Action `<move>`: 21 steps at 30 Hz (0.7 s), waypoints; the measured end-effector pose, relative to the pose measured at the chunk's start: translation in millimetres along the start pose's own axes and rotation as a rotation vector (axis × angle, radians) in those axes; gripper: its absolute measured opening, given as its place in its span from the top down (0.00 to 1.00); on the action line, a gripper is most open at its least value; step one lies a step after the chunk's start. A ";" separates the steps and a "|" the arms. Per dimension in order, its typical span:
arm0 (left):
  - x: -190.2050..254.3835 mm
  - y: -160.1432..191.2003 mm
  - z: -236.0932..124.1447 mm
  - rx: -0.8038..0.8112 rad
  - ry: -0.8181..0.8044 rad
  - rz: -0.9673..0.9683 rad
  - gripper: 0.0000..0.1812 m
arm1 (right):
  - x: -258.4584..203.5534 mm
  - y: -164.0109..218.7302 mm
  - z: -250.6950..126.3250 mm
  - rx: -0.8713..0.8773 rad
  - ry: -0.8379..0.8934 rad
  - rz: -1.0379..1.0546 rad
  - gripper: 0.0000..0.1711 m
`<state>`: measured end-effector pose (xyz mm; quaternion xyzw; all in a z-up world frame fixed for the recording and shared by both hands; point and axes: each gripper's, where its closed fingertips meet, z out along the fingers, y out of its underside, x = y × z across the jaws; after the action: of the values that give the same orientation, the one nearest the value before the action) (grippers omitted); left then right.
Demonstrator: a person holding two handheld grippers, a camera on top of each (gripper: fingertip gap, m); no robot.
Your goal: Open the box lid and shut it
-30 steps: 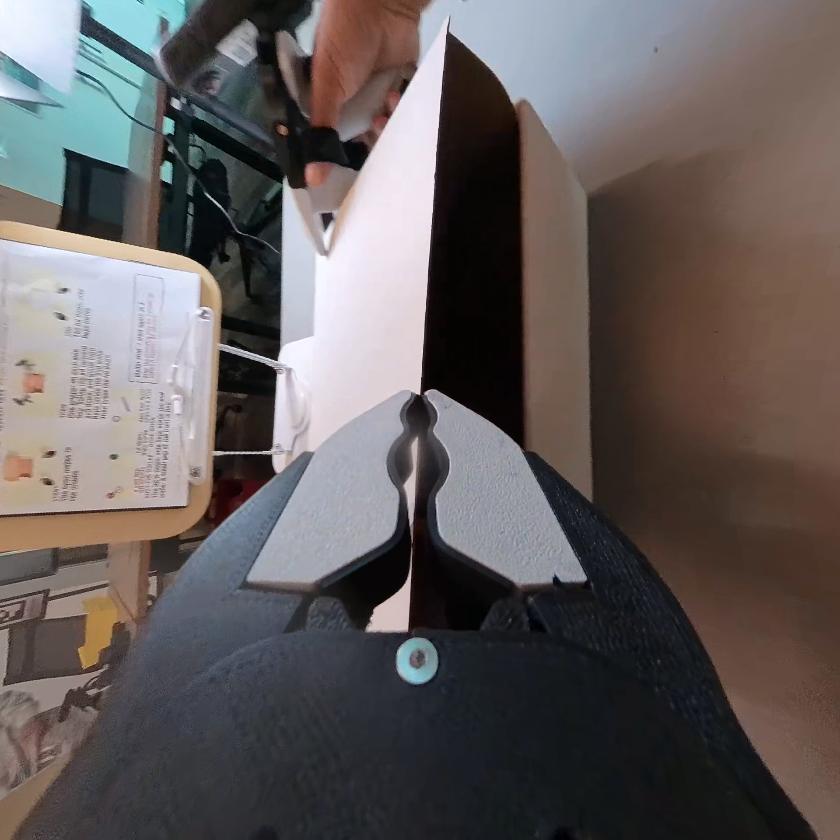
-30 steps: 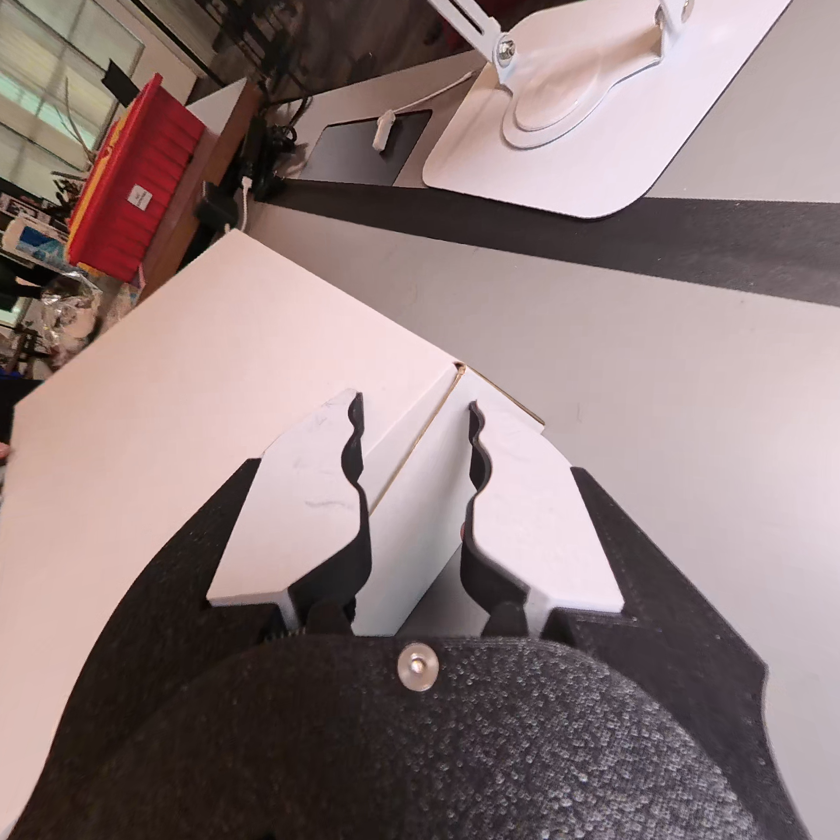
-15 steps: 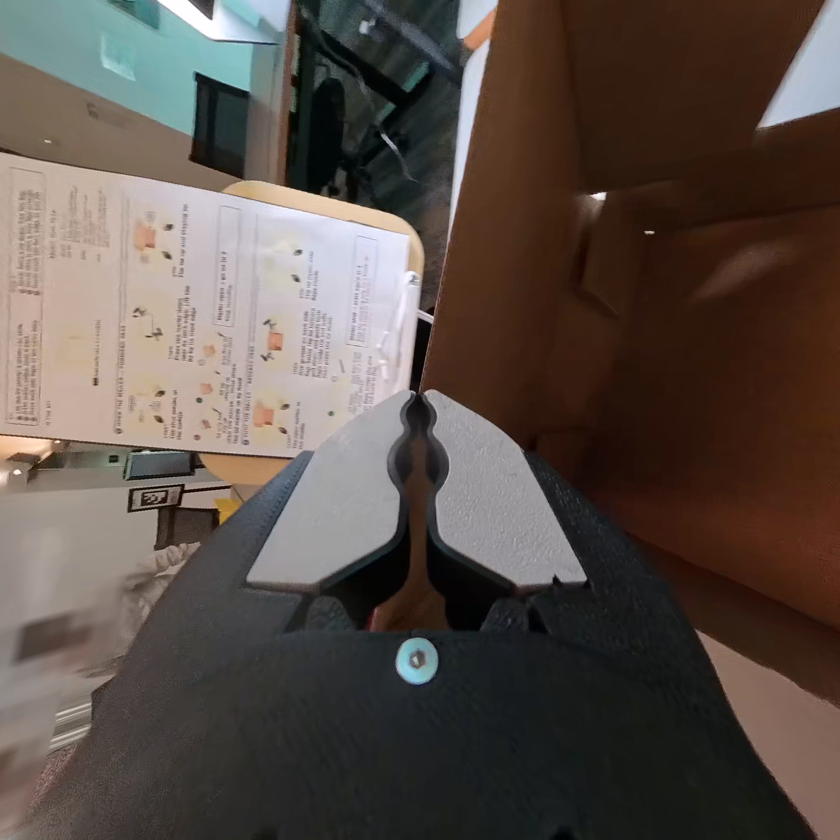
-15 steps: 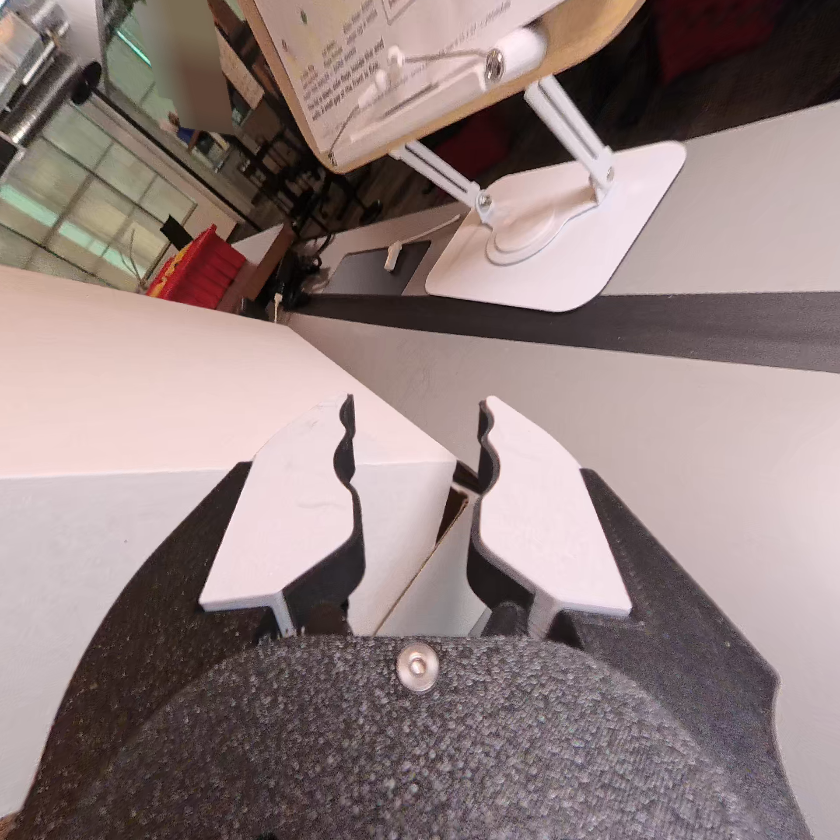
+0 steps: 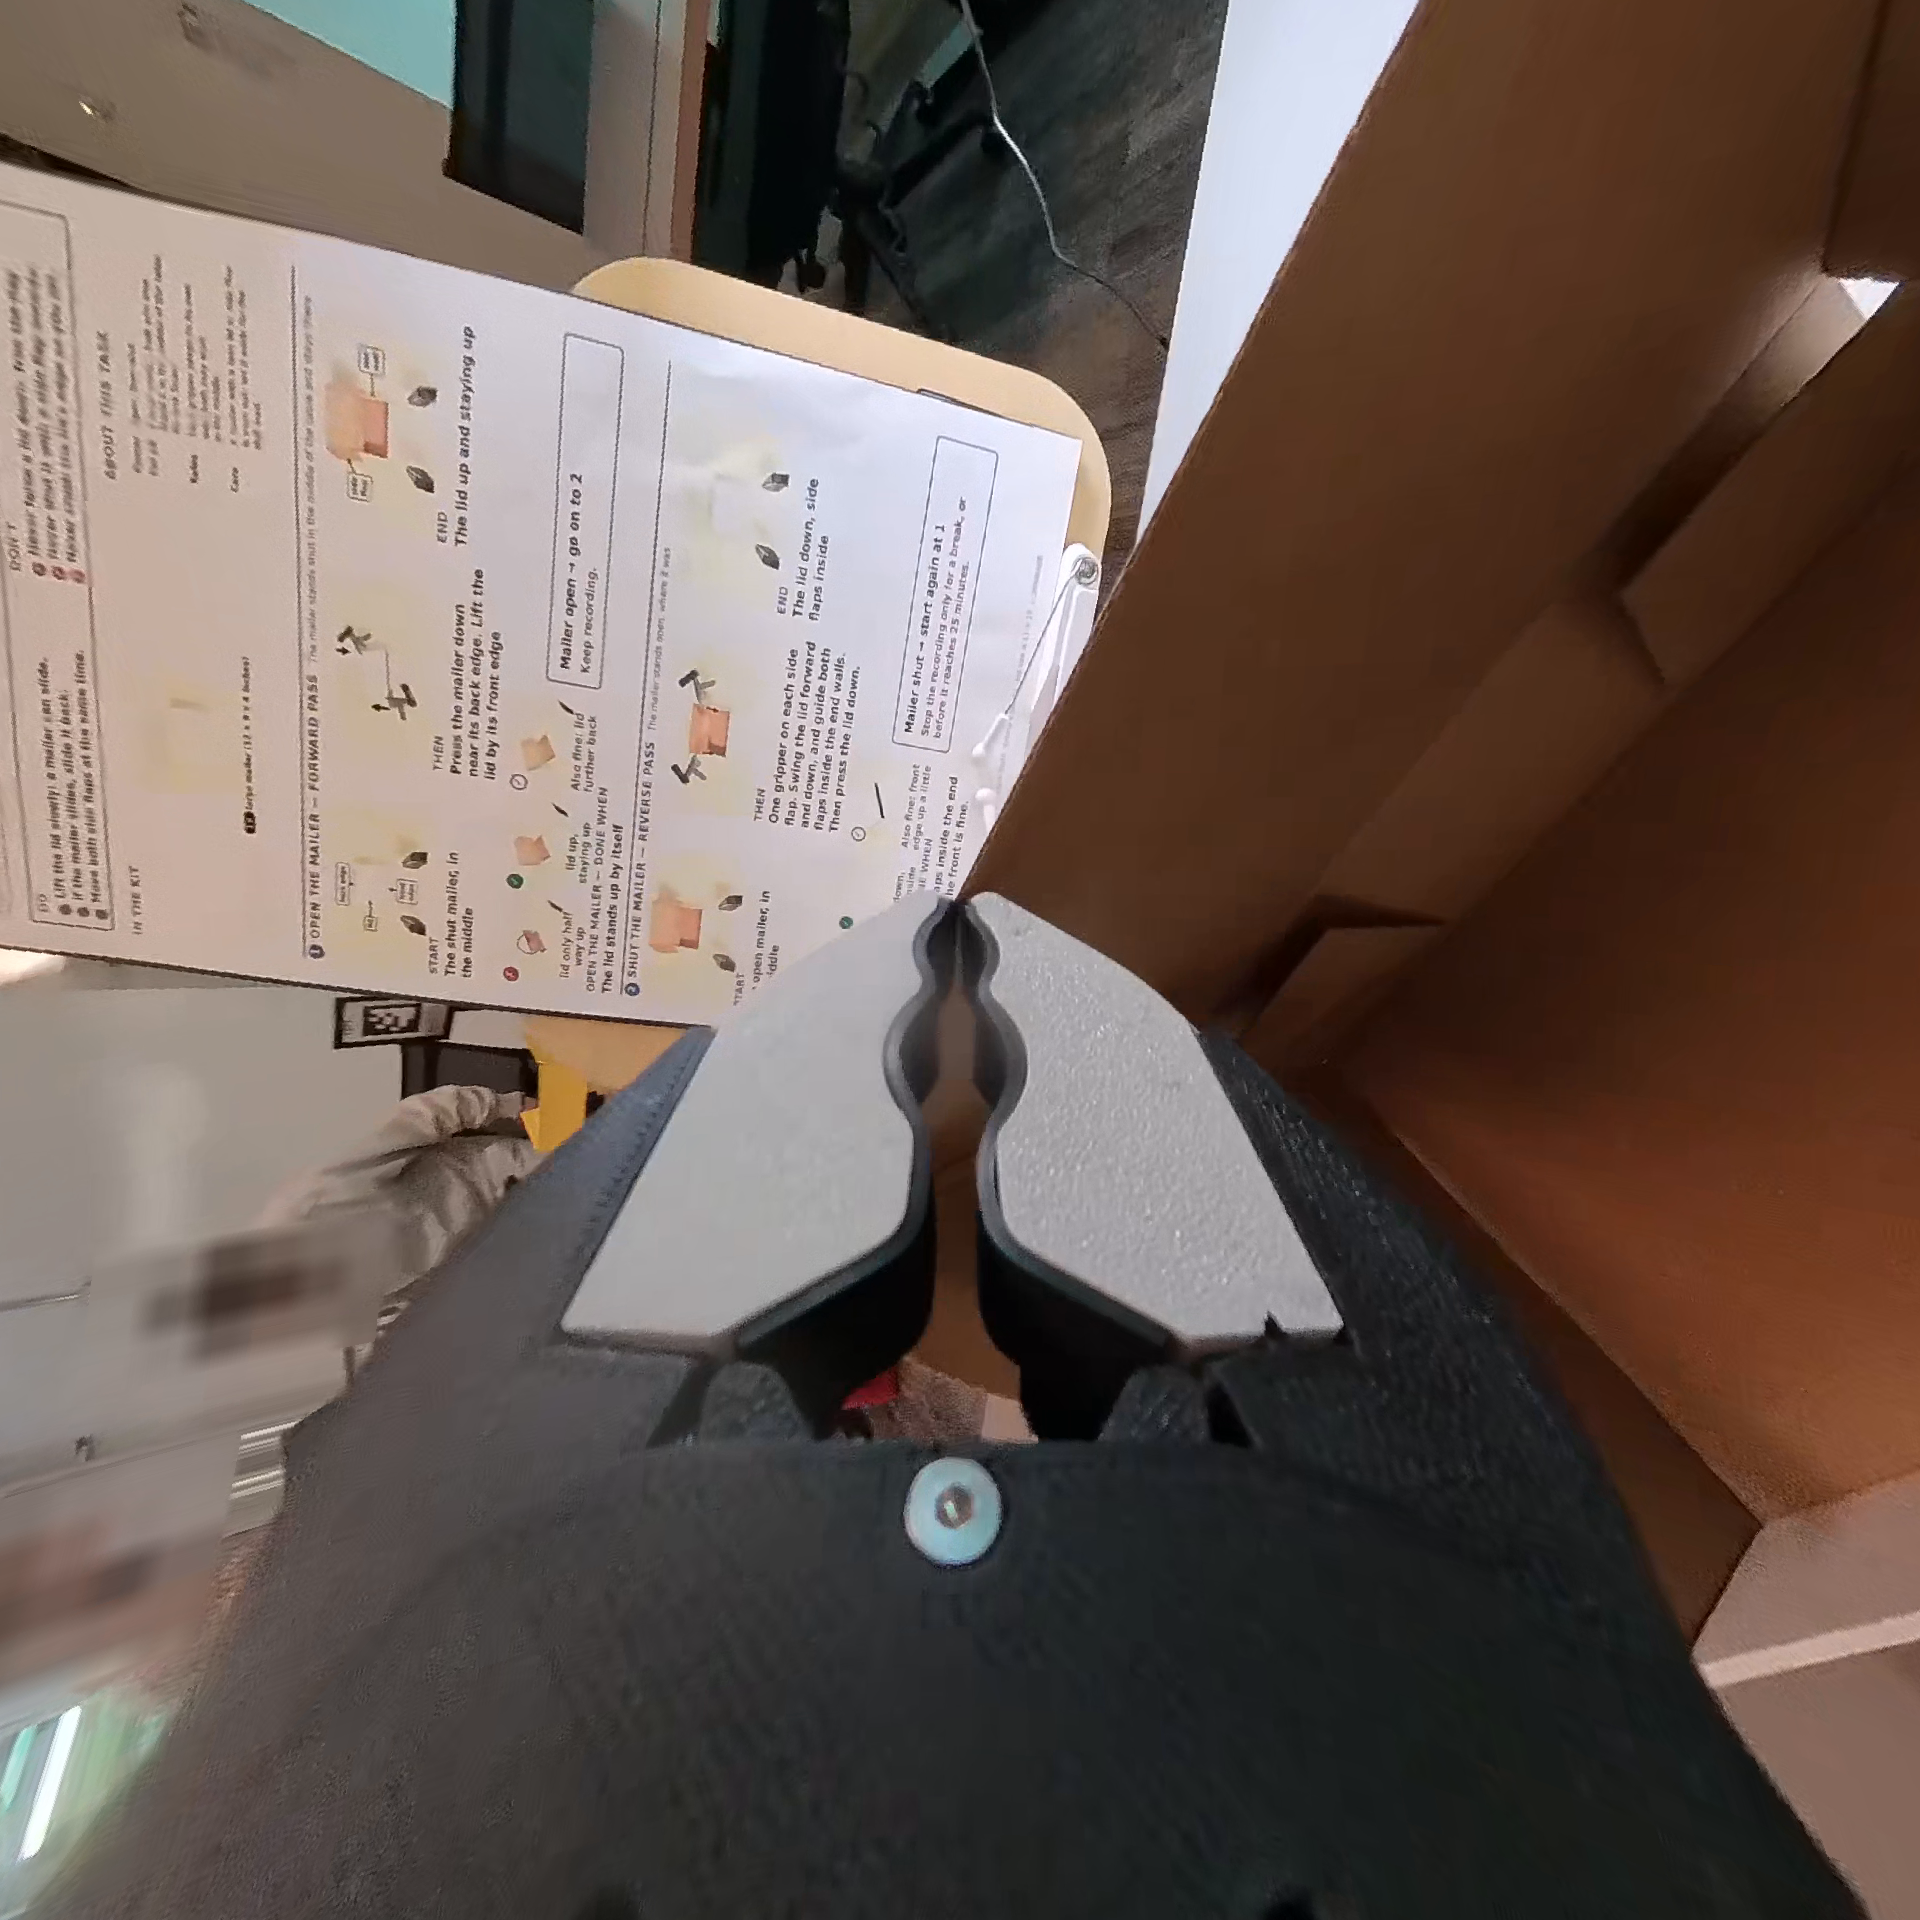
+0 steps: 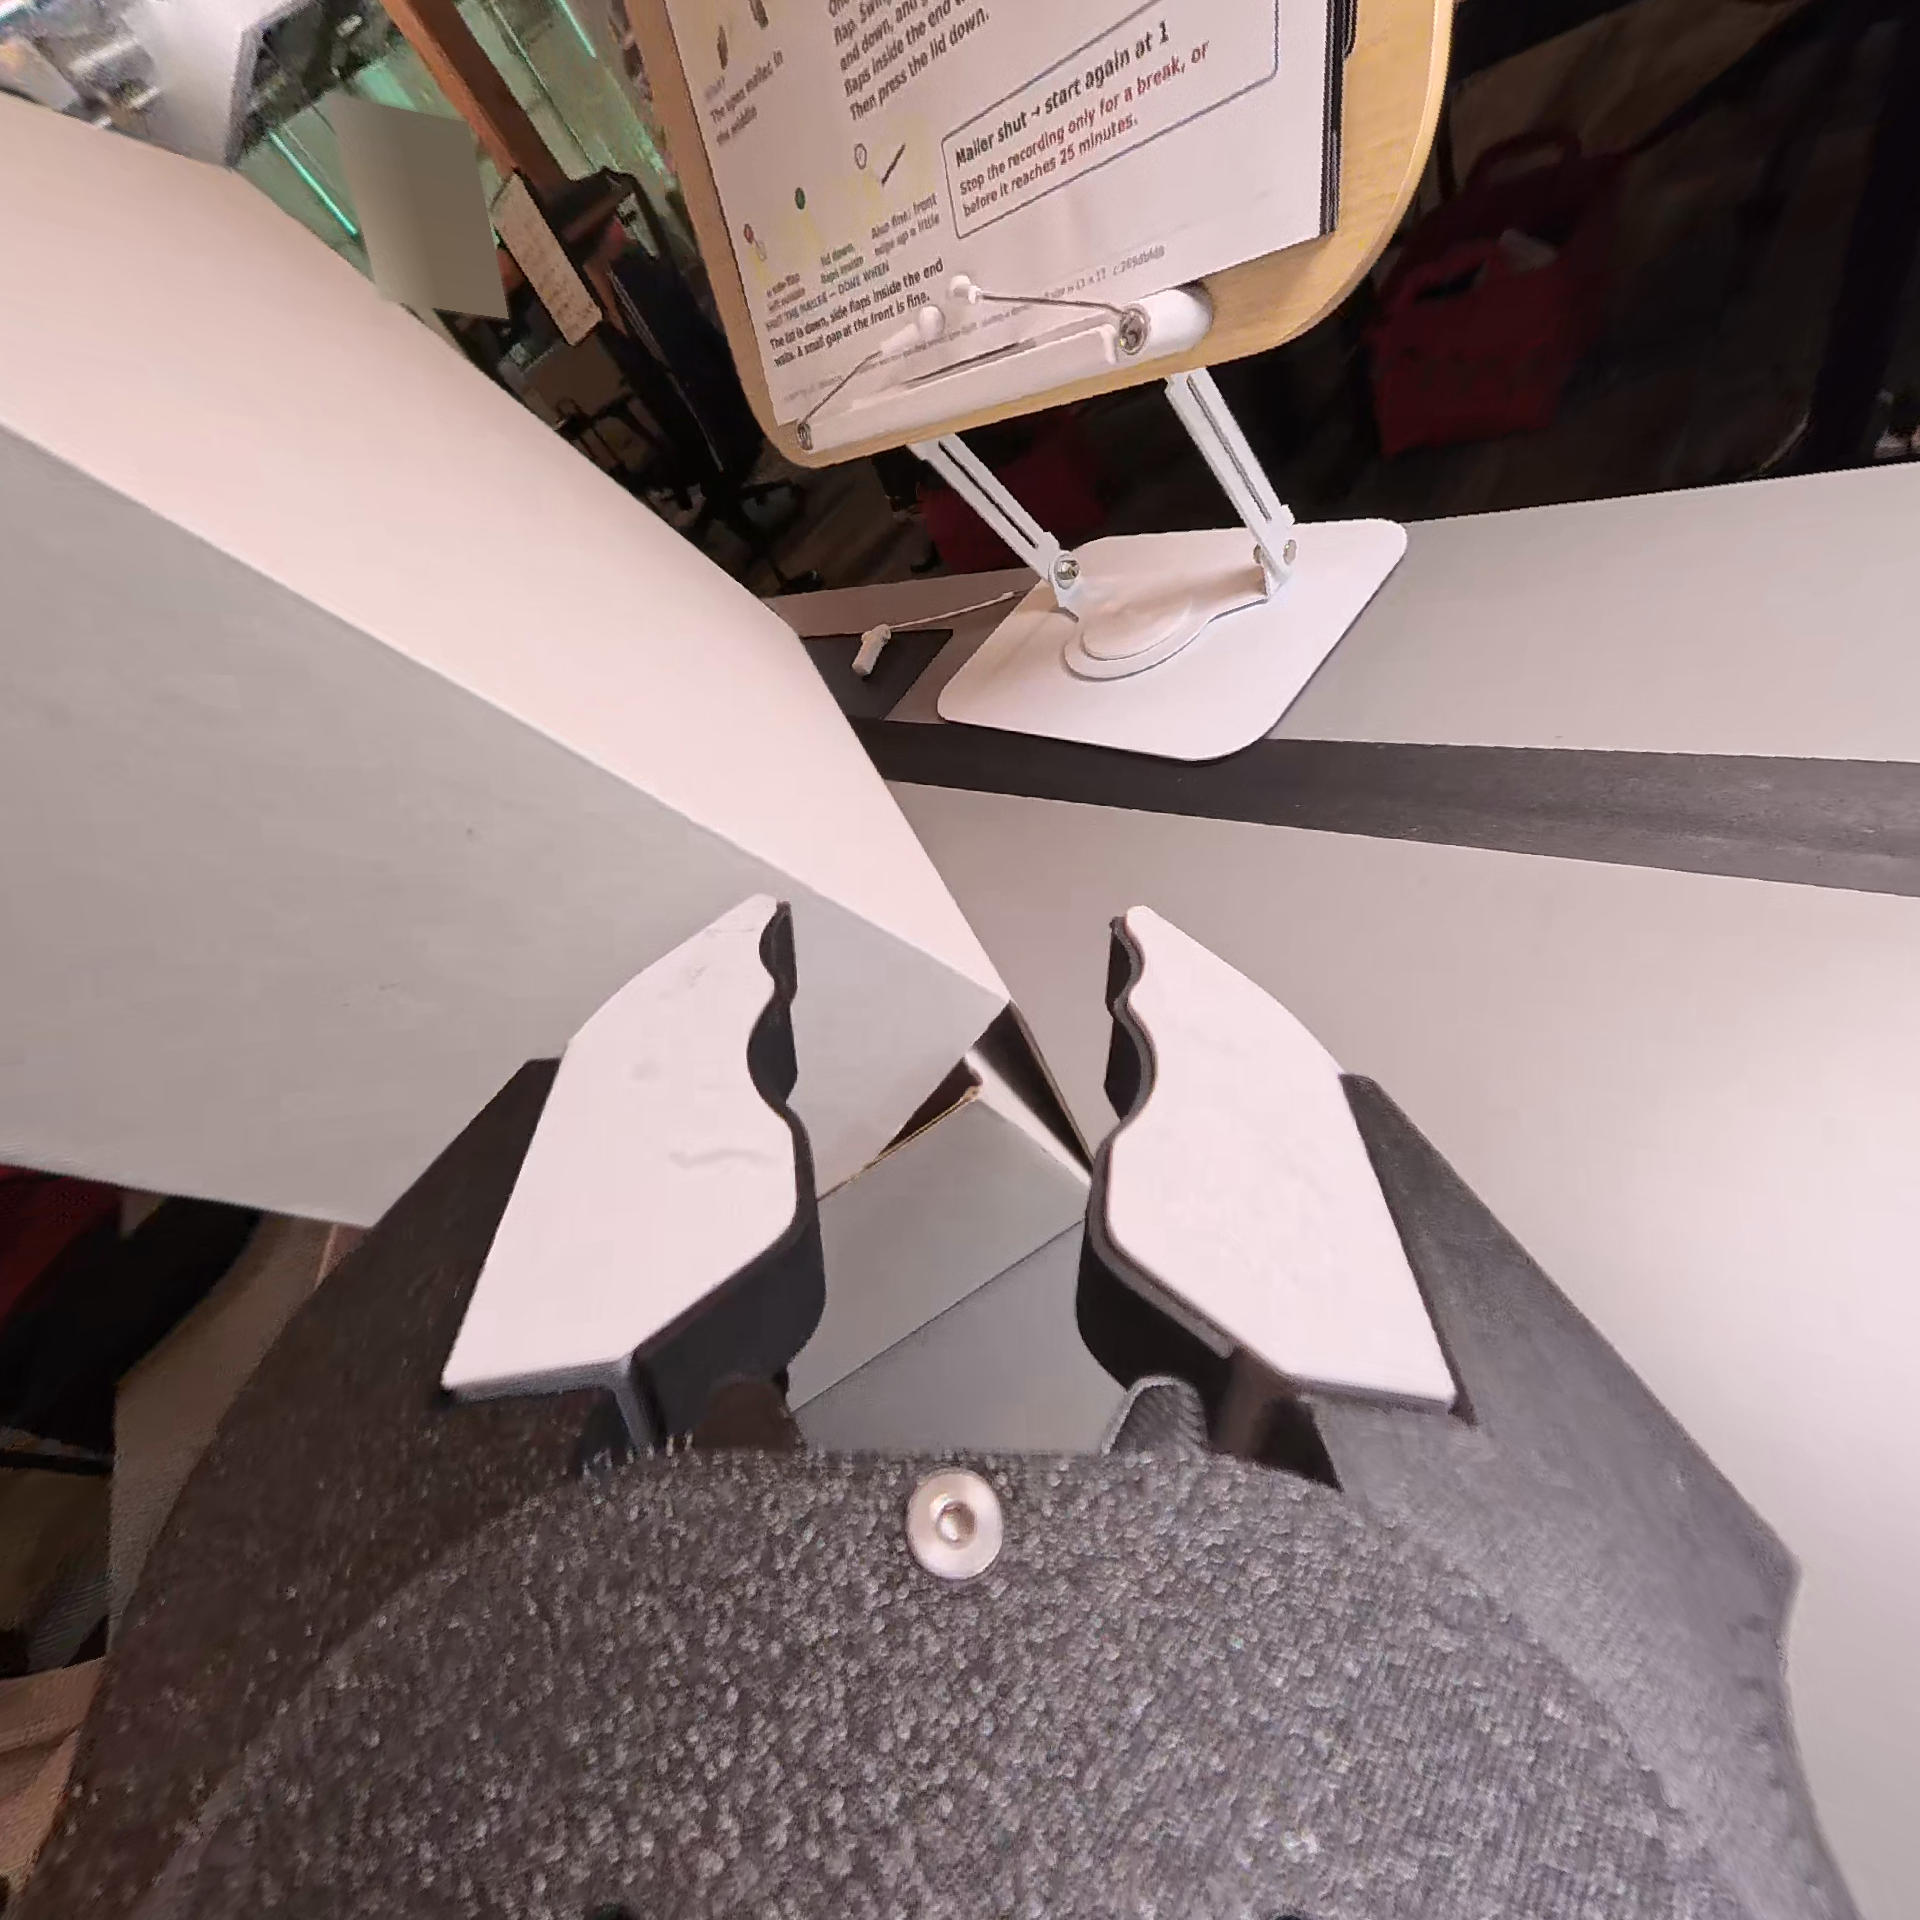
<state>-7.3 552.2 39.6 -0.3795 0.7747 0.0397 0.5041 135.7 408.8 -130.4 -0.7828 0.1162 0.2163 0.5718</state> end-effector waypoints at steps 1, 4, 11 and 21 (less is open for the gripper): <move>0.7 -0.7 -2.7 0.007 -0.016 0.007 0.96 | -4.4 0.0 -6.2 0.015 0.012 -0.014 0.66; 3.8 -4.2 -19.6 0.067 -0.052 -0.025 0.87 | -23.2 6.1 -24.1 0.047 0.025 -0.077 0.65; 14.9 28.0 -100.1 0.345 -0.132 -0.326 0.82 | -70.9 67.0 -51.0 -0.016 0.074 -0.220 0.59; 173.5 220.3 -19.9 0.080 0.318 -1.044 0.68 | -110.2 125.5 -19.9 -0.123 0.092 -0.185 0.55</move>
<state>-195.9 604.4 -162.2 -0.6954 0.5512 -0.3031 0.3476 -11.0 342.7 -179.4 -0.8329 0.0560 0.1334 0.5343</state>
